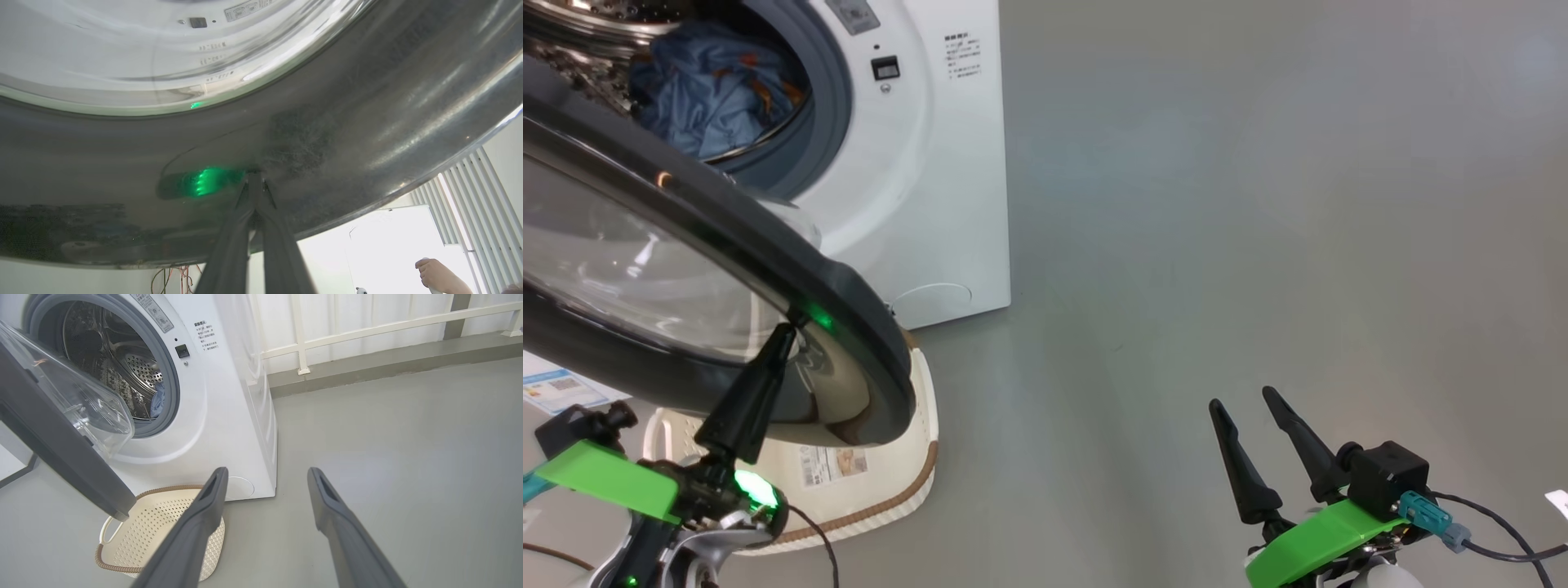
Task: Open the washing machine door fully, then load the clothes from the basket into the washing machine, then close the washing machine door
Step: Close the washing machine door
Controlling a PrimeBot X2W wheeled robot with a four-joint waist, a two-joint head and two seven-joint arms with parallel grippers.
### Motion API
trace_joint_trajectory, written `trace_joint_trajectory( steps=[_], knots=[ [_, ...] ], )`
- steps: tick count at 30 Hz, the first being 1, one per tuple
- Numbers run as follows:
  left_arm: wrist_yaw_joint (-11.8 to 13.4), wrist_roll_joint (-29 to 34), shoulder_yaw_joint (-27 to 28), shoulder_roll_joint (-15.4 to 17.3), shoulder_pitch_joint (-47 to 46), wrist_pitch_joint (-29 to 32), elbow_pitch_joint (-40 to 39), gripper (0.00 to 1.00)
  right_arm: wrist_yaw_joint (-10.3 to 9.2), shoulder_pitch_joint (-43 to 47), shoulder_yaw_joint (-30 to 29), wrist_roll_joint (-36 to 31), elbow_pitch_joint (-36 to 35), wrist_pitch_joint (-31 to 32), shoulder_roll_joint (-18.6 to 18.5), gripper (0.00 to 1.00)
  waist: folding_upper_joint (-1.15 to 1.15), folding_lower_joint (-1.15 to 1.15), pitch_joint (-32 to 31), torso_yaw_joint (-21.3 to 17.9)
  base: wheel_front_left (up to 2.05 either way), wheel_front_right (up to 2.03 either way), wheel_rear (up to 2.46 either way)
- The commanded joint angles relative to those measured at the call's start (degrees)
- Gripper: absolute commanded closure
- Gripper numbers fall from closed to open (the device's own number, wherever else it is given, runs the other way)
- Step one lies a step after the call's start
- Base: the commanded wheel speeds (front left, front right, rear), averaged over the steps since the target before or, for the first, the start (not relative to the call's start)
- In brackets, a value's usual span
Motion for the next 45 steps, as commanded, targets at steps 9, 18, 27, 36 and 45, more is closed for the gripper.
trace_joint_trajectory(
  steps=[9,18,27,36,45],
  knots=[
    [-0.6,0.6,1.7,0.8,0.9,-4.3,-1.7,1.0,0.09,-0.8,1.0,0.8,-1.6,-0.7,0.3,0.0,0.0,0.0,-2.1,2.6,0.0,0.0,0.0],
    [-0.6,0.3,2.0,0.8,6.2,-10.9,-3.7,1.0,0.09,0.6,1.0,1.7,-1.4,-0.7,0.3,0.0,0.0,0.0,-5.0,5.5,0.0,0.0,0.0],
    [-0.6,0.1,1.6,0.8,12.0,-16.2,-6.0,1.0,0.09,2.1,0.5,2.3,-1.5,-0.7,0.3,0.0,0.0,0.0,-7.0,7.4,0.0,0.0,0.0],
    [-0.6,0.2,0.7,0.8,14.8,-21.0,-7.6,0.0,0.09,2.9,-0.1,2.5,-2.0,-0.7,0.3,0.0,0.0,0.0,-7.5,8.5,0.0,0.0,0.0],
    [-0.6,3.6,2.3,0.8,13.9,-29.7,-10.4,0.0,0.09,2.8,-0.1,2.5,-2.2,-0.7,0.3,0.0,0.0,0.0,-7.5,9.1,0.0,0.0,0.0]
  ],
)
